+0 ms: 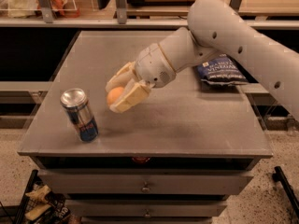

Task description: Move orange near redbull can

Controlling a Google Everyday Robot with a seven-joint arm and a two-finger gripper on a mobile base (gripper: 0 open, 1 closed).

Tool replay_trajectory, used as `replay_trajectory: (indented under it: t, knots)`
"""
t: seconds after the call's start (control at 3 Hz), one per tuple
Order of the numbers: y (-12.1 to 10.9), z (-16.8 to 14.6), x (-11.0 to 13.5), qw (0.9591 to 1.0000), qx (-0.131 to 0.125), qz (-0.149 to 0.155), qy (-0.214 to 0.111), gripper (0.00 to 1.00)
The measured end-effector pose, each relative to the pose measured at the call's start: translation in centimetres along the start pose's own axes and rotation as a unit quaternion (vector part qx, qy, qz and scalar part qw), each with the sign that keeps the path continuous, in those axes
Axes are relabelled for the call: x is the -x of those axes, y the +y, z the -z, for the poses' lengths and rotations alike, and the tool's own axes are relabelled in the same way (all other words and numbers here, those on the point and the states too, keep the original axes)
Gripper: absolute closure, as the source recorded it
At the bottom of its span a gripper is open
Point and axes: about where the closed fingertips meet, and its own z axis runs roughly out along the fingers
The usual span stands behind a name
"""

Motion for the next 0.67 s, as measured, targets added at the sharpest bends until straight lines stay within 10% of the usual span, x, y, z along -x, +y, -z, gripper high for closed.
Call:
replay_trajectory:
  t: [0.67]
  knots:
    - [1.6, -2.5, -1.1, 0.999, 0.044, -0.009, -0.003, 1.0]
